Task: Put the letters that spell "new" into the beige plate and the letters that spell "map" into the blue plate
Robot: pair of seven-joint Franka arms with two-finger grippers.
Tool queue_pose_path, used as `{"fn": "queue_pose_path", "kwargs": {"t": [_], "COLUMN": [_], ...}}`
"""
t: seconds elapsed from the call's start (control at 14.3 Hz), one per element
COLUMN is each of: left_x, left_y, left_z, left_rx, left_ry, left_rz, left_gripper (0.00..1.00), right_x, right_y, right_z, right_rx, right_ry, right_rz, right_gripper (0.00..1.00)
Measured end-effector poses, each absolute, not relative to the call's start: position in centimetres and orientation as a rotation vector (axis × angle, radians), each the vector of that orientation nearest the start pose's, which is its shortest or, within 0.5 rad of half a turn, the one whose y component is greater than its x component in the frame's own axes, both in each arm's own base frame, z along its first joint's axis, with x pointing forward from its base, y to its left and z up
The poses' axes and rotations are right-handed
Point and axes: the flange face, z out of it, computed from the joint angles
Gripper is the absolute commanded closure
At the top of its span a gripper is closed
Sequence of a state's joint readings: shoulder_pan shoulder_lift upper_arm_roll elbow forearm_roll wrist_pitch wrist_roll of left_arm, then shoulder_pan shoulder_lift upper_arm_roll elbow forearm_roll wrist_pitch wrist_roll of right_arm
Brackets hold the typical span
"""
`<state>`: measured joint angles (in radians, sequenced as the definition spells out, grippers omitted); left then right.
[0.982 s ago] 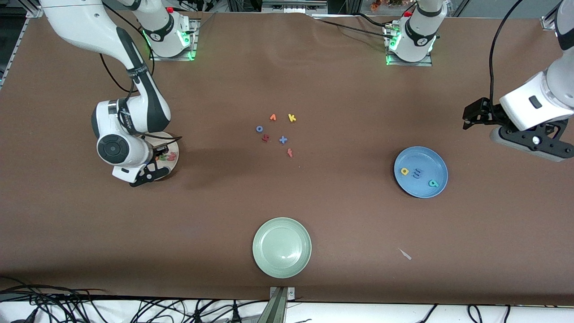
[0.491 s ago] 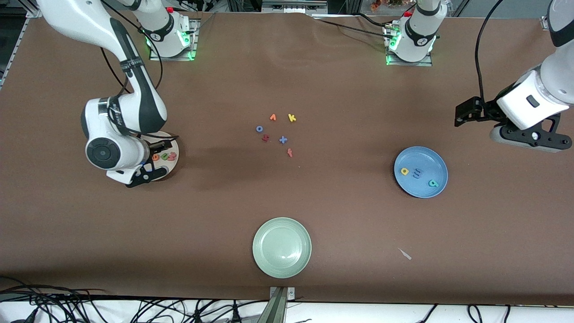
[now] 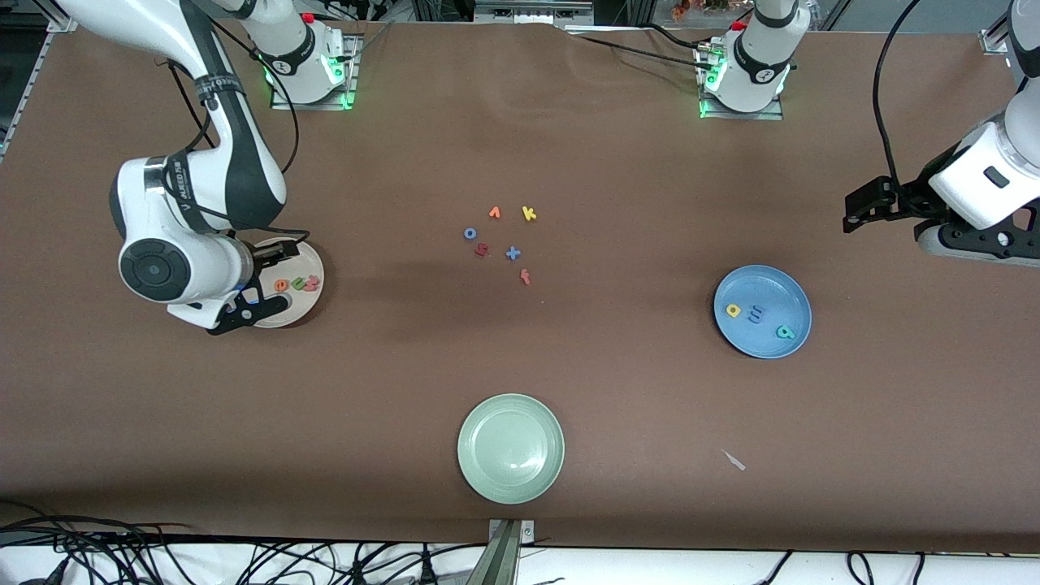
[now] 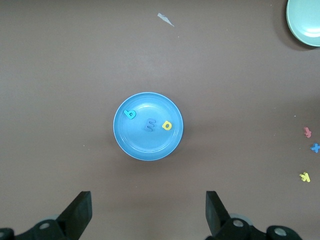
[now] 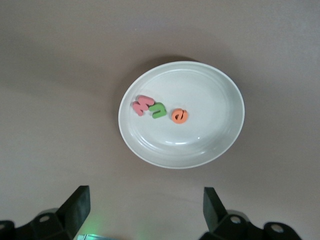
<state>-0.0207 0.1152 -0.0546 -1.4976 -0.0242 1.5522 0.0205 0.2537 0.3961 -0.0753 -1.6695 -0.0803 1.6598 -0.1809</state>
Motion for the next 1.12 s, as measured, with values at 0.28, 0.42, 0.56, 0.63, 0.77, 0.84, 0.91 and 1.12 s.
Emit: {"fn": "queue_pose_path", "kwargs": {"t": [0.28,0.42,0.56,0.63,0.77,0.84,0.91,1.12], "left_x": [57.1,56.5,56.2,56.2,55.5,55.0,54.5,53.6], "left_y": [-4.7,-5.1,-5.1,-5.0,-4.7,-4.6,-4.4,-3.7], "left_z": [59.6,60.3,60.6,60.5,60.3,60.3,60.5,61.0], "left_rx": [-3.162,-3.16,-3.16,-3.159,-3.157,-3.157,-3.157,-3.159], "left_ry": [0.158,0.169,0.168,0.166,0.16,0.157,0.152,0.133], "left_rz": [0.099,0.082,0.077,0.086,0.126,0.135,0.136,0.122], "left_gripper": [0.0,0.0,0.0,0.0,0.0,0.0,0.0,0.0], "right_x": [59.8,59.2,58.1,57.3,55.7,55.1,54.5,53.1], "right_y": [10.6,10.9,11.2,11.2,10.5,10.0,9.4,7.5], "right_z": [39.5,41.9,45.0,46.6,49.7,51.1,52.5,55.7], "right_rx": [-3.133,-3.136,-3.158,-3.172,-3.19,-3.198,-3.206,-3.214], "right_ry": [-0.606,-0.614,-0.548,-0.492,-0.405,-0.367,-0.324,-0.254], "right_rz": [0.588,0.538,0.478,0.449,0.38,0.342,0.309,0.296], "right_gripper": [0.0,0.0,0.0,0.0,0.0,0.0,0.0,0.0]}}
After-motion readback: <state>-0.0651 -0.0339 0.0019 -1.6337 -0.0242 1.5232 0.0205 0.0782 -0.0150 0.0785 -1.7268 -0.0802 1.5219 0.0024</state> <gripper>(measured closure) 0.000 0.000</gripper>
